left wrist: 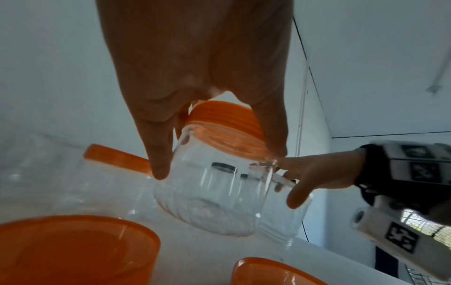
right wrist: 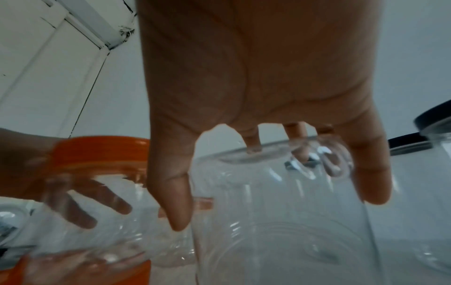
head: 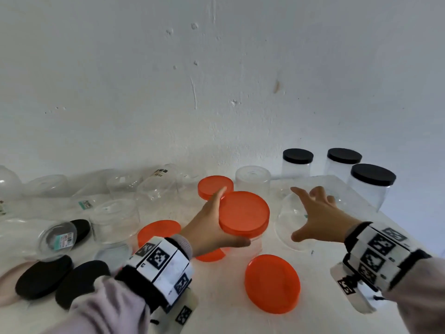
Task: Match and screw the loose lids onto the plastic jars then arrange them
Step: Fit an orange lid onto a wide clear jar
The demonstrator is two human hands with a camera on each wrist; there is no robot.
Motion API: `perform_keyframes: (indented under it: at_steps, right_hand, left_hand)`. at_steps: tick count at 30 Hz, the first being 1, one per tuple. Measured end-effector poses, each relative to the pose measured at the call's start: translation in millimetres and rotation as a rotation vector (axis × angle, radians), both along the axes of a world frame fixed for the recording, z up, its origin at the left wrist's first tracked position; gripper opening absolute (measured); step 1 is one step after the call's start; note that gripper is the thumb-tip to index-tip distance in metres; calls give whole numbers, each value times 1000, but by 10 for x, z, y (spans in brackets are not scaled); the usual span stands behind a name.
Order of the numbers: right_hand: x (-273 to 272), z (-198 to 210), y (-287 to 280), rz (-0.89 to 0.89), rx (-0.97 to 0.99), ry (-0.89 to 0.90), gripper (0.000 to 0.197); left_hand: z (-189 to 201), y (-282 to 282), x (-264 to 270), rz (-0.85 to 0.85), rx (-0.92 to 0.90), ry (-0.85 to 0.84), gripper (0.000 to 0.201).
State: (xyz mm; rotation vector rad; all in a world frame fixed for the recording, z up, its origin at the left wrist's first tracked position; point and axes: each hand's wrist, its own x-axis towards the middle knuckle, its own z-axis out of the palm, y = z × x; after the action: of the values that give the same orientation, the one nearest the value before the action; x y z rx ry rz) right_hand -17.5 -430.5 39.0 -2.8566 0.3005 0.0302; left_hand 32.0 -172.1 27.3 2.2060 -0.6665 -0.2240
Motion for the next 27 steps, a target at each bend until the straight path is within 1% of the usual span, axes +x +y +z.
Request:
perform_keyframes:
  at_steps: [4,7,10,14,16,18,20,24,27]
  right_hand:
    - [-155,-7,-153,-39,6,2,114]
    - [-243,4,-203,-23,29,-22,111]
    - [-323,18,-227,12,40,-51,109]
    - [-404,63,-216,51,47,-85,108]
    - [-421,97,-193,65,50,-100,109]
    - [-429,130,-162,75,63,-112,108]
    - [-434,159,-124,86,79,-118,107]
    - [-455,203,0,125,148,-95,107]
    - [-479,227,115,186,227,-70,104]
  left_hand:
    - [-131,-397,174,38,-30,16,128]
    - [-244,-589,270,67,-20,41,127]
    - [-330,-674,332,110,-7,32,122]
    - [-402,-671,365,154,26,51,125]
    - [-402,-601,379,150,59,75,127]
    - [-392,-490,395,98,162,103,133]
    - [-384,-367,403,87,344,116,133]
    - [-416,-178,376,137,734,65,116]
    - [-460,-111,330,124,860,50,108]
